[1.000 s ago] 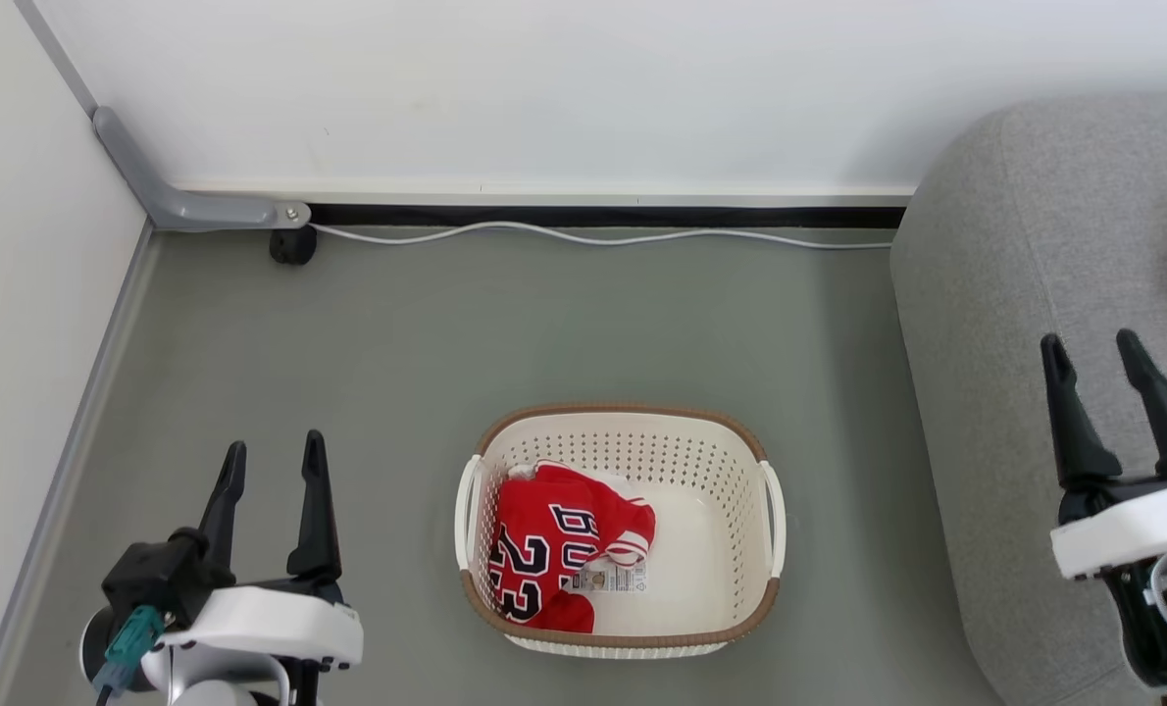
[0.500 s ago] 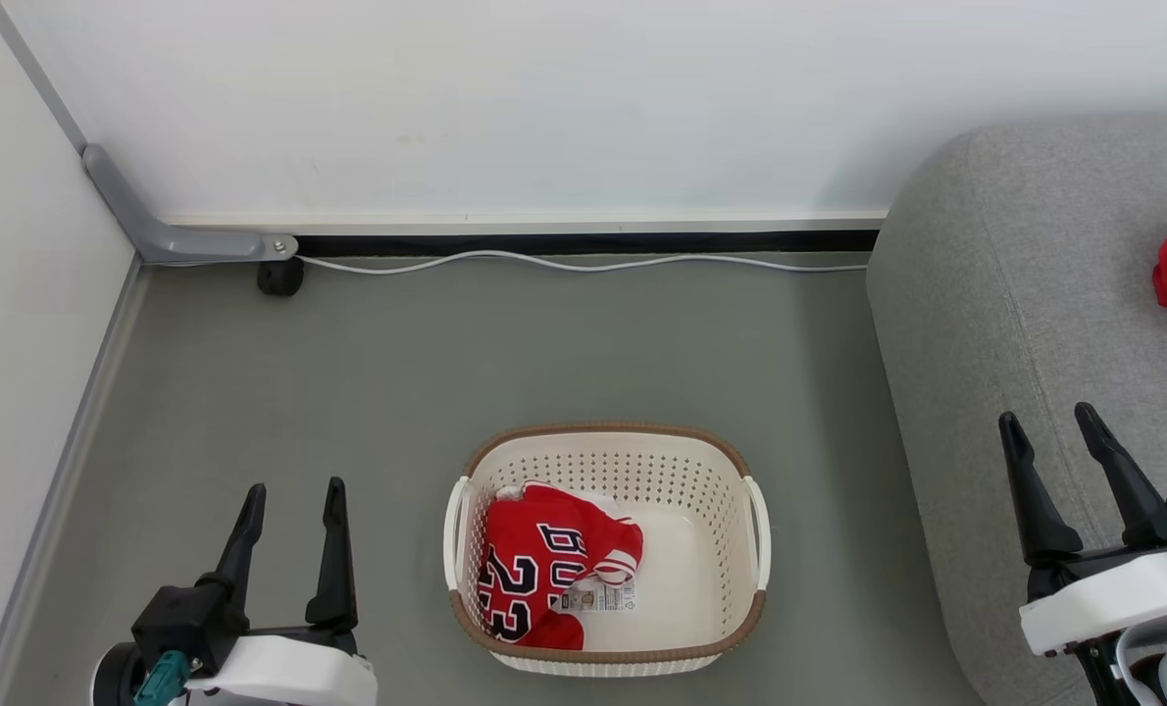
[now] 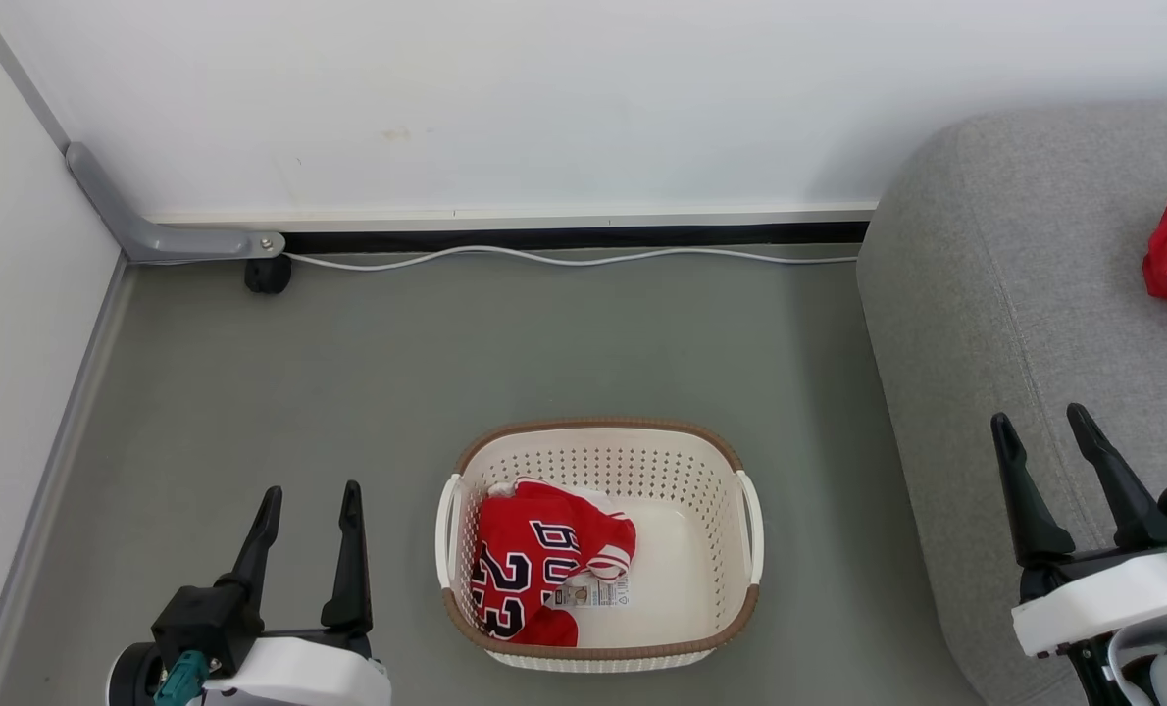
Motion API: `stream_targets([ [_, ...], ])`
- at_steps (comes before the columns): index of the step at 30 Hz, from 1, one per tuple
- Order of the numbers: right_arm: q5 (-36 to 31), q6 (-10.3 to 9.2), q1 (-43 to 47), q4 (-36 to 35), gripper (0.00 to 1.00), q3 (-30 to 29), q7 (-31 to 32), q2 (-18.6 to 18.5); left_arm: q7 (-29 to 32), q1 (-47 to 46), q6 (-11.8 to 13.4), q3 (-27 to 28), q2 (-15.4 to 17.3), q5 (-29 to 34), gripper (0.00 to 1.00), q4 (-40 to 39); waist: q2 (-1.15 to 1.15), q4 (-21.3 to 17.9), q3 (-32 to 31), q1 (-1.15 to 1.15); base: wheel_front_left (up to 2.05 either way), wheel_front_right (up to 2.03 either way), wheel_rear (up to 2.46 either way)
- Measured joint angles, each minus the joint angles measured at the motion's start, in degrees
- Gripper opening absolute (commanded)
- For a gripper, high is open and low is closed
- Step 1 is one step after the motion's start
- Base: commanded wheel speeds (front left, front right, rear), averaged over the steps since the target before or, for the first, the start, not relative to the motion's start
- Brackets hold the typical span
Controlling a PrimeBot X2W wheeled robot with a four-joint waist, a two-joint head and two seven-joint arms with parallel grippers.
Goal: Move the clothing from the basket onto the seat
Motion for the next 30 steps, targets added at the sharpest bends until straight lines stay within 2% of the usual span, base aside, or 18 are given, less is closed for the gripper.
stream_targets([
  [7,0.03,0.0,-0.01,-0.24,1.0,-0.74,0.0,0.15,0.0,-0.01,-0.02,-0.78,0.05,-0.11,1.0,0.73,0.0,-0.13,0.22,0.0,0.0,0.0,0.0],
  [15,0.07,0.0,-0.08,-0.87,1.0,-0.77,0.0,0.43,0.0,-0.12,-0.02,-4.21,0.12,-2.18,1.0,2.79,0.0,-0.79,1.87,0.0,0.0,0.0,0.0],
  [22,0.69,0.0,-0.73,-2.13,1.0,-1.16,0.0,0.09,0.0,-2.86,0.58,-9.01,0.19,-3.59,1.0,5.47,0.0,-1.14,5.45,0.0,0.0,0.0,0.0],
  [30,2.29,0.0,-4.67,-3.81,1.0,-1.53,0.0,-1.12,0.0,-11.63,2.3,-16.51,0.15,-6.42,1.0,10.32,0.0,-1.87,12.35,0.0,0.0,0.0,0.0],
])
